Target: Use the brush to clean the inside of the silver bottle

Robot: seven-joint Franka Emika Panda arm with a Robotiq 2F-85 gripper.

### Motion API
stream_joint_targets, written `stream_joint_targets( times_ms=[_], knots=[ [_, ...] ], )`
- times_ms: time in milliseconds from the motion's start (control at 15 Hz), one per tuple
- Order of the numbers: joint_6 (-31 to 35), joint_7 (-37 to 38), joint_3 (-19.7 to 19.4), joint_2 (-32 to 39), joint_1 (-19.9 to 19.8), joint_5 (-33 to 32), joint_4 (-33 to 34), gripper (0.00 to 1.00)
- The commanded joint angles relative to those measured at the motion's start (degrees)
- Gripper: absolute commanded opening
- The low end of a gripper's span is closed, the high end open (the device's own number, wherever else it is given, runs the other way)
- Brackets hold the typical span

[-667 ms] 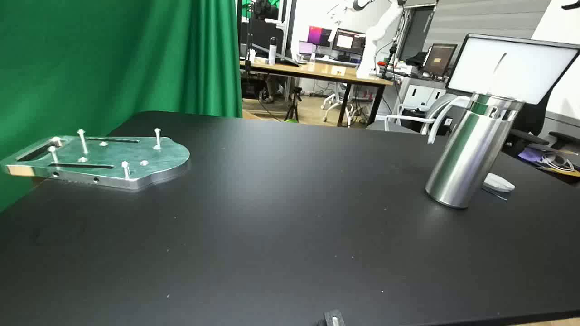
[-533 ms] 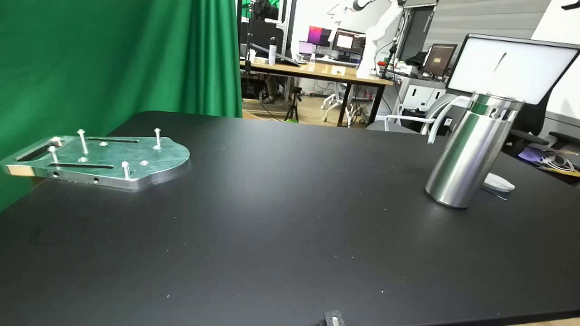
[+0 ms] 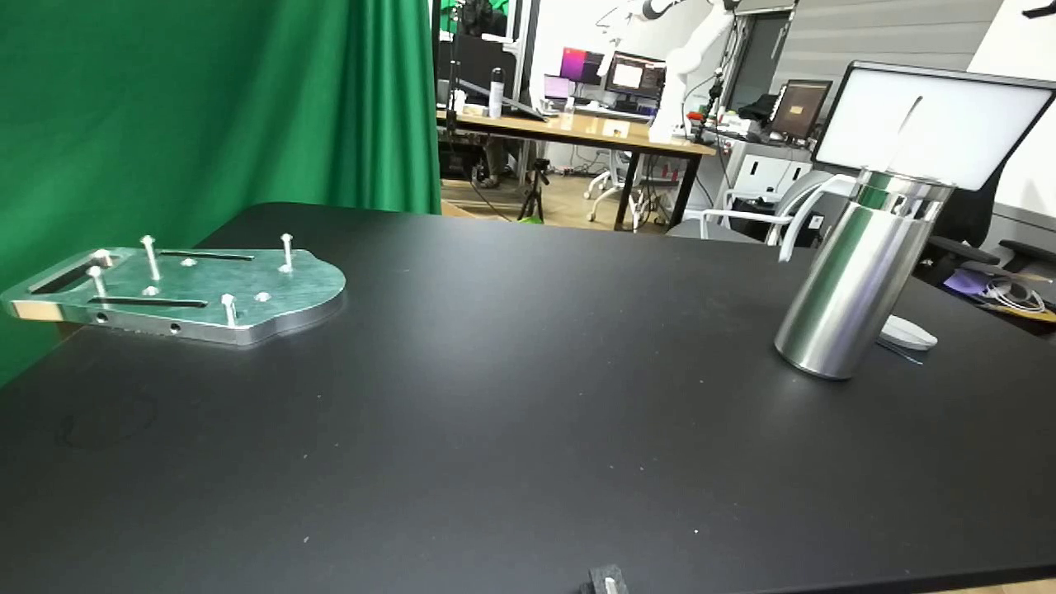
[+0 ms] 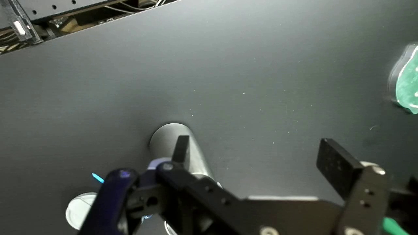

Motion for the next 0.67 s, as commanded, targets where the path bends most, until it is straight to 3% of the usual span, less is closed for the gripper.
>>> stream_joint_targets(
  times_ms=[0, 400, 600],
  knots=[
    [-0.20, -0.69, 1.06, 0.24, -1.24, 0.73, 0.12, 1.00],
    [10.24, 3.10, 3.65, 8.80, -1.21, 0.75, 5.55, 1.00],
    [16.05, 9.99, 5.41, 15.03, -2.29, 1.58, 9.61, 1.00]
  ],
)
